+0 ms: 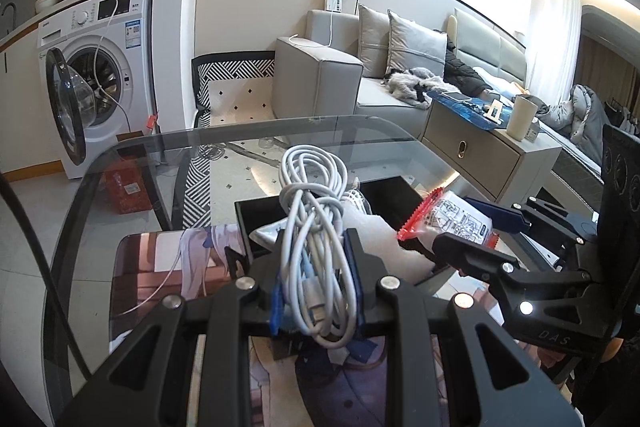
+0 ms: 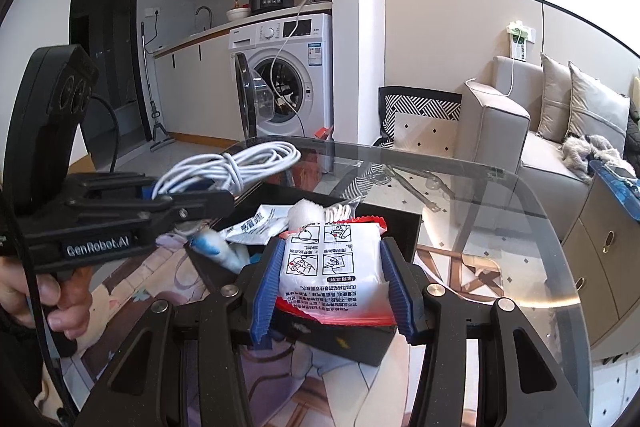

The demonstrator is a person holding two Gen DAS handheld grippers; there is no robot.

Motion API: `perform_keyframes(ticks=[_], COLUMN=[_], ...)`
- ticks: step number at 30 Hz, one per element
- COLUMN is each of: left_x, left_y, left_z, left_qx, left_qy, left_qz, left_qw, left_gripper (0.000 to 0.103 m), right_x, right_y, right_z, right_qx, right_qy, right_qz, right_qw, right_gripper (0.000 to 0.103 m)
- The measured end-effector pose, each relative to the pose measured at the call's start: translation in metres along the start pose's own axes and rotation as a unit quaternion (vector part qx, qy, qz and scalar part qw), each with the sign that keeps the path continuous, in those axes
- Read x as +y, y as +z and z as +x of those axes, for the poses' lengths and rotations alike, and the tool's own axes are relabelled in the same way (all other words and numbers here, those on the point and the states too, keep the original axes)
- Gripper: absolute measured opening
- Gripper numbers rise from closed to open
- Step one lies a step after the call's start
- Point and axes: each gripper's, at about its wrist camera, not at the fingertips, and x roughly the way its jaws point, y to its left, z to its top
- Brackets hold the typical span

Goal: Organize soft objects
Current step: 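Lift the cable and sachet over the black box with both grippers, then open both grippers to drop the cable and sachet into the box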

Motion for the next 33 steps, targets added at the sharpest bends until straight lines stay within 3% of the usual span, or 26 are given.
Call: perform_keyframes(ticks=[19,22,25,28,30,33], left_x=[-0.012,-0.012,-0.016,-0.018,-0.018,-0.02], left_y=[0.001,-0.001,-0.002,-0.003,-0.003,-0.003], left_z=[0.049,0.05,0.052,0.049,0.043,0.033], left_qx=[0.038,0.042,0.047,0.044,0.035,0.025], left_qy=[0.014,0.011,0.012,0.015,0.015,0.017], left_qz=[0.03,0.03,0.035,0.041,0.044,0.046], left_qw=[0.9987,0.9986,0.9982,0.9981,0.9983,0.9985], left_gripper=[0.024,0.024,0.025,0.039,0.056,0.057], right_x=[-0.017,-0.017,-0.02,-0.022,-0.023,-0.025], right_y=[0.001,0.0,0.0,0.001,0.0,-0.001], right_z=[0.05,0.049,0.044,0.037,0.031,0.022], right_qx=[0.025,0.026,0.018,0.013,0.009,0.001], right_qy=[0.001,-0.001,-0.002,-0.005,-0.007,-0.007], right_qz=[0.015,0.005,0.002,0.001,0.002,0.004], right_qw=[1.0,1.0,1.0,1.0,1.0,1.0], right_gripper=[0.049,0.054,0.068,0.07,0.078,0.09])
